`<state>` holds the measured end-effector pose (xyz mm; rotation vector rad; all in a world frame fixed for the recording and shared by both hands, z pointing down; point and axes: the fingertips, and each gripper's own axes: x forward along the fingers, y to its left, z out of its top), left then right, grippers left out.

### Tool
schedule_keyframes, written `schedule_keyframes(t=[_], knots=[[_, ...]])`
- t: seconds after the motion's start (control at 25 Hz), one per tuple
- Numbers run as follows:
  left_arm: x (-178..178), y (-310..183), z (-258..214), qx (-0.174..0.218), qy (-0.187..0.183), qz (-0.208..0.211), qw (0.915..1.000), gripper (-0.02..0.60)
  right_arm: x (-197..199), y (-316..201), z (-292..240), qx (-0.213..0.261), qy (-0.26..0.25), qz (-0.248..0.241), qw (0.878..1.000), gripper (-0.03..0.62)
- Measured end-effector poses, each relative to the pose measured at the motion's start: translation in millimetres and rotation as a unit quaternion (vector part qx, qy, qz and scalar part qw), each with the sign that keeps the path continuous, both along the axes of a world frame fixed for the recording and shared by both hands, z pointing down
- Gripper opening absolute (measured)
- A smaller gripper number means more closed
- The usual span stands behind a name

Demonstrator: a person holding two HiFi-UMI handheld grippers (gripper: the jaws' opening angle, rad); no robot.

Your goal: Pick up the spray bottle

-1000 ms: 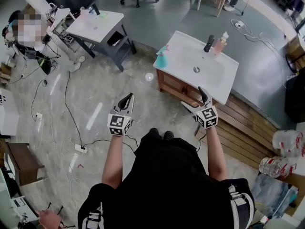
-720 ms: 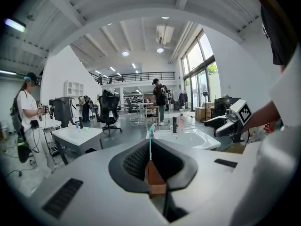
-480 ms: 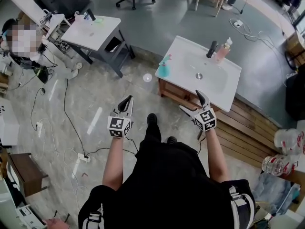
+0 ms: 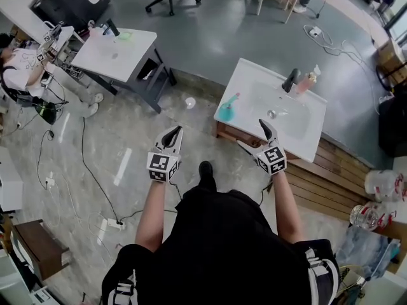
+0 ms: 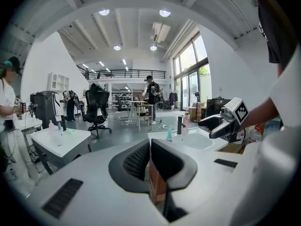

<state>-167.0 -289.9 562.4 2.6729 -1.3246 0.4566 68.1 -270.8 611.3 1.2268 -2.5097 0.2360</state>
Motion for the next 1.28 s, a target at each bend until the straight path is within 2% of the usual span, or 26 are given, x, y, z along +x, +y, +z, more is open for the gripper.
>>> schedule_keyframes(t=[0.4,0.6,0.76,1.08,1.28], knots=[[-36.2,-80.7,9.8,-0.011,0.005,0.044,0.9990,0.029,-37.4,-59.1,9.6,-0.002,0.030,0.037,0.999,0.503],[-37.1,-104.0,16.8,-0.020,0.005,0.061,0.9979,0.029,-35.6,-77.1,14.4,-0.010,0.031,0.057,0.998,0.503],[-28.5,-121.2,15.6,-0.017,0.007,0.067,0.9976,0.029,-27.4,-93.9,15.3,-0.009,0.010,0.073,0.997,0.503],[-8.5,-138.4,20.8,-0.016,0.006,0.048,0.9987,0.029,-14.3,-120.8,33.3,-0.005,0.043,0.039,0.998,0.503],[-5.5,-151.5,22.8,-0.021,-0.005,0.021,0.9995,0.029,-9.2,-145.2,42.7,-0.006,0.054,0.005,0.998,0.503]])
